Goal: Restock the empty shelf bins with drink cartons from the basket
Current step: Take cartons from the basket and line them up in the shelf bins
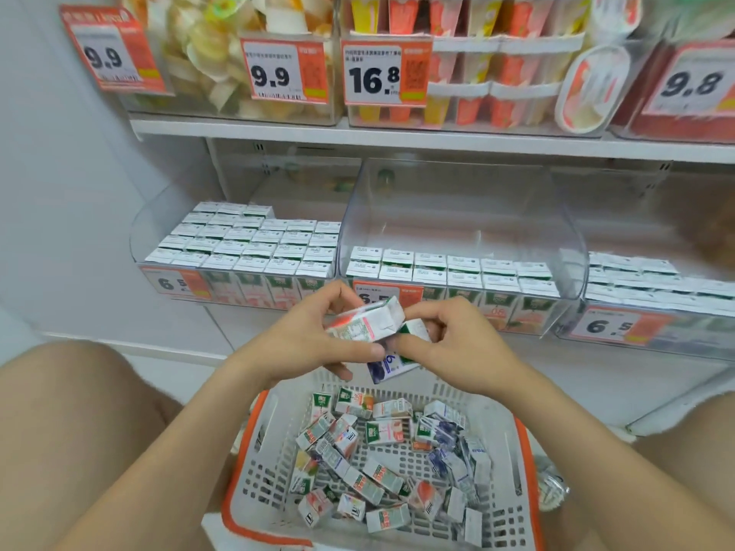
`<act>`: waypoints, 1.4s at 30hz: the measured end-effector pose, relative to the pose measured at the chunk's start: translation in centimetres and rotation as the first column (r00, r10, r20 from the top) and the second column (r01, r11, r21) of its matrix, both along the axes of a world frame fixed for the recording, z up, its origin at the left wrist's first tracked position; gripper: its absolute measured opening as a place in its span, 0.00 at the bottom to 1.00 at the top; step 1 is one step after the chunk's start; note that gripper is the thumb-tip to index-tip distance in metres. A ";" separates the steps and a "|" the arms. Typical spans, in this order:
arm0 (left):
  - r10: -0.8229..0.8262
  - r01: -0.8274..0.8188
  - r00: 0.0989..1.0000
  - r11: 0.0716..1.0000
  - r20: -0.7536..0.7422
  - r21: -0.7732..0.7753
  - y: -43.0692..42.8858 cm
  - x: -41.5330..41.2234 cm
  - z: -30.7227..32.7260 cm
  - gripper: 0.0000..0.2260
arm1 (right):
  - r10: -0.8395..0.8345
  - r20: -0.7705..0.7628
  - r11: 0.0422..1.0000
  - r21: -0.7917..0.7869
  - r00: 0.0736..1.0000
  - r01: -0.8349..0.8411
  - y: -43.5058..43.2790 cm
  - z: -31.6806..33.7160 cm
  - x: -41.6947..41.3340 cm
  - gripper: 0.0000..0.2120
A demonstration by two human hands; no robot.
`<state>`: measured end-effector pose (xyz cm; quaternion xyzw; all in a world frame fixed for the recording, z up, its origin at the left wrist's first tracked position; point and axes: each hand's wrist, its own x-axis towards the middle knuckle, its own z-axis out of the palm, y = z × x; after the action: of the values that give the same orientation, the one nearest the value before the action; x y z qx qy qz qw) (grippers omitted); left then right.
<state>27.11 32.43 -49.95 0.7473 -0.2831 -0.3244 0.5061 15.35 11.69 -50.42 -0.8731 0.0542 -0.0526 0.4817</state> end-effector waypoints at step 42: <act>-0.239 -0.428 0.601 0.710 0.763 0.559 -1.9 25.6 0.1 0.29 | -0.142 0.700 0.840 -0.289 0.699 0.460 4.3 1.3 16.2 0.21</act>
<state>52.71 30.50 -49.82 0.9572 -0.2884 -0.0095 0.0231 31.54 16.00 -49.07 -0.8620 0.0153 -0.4453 0.2417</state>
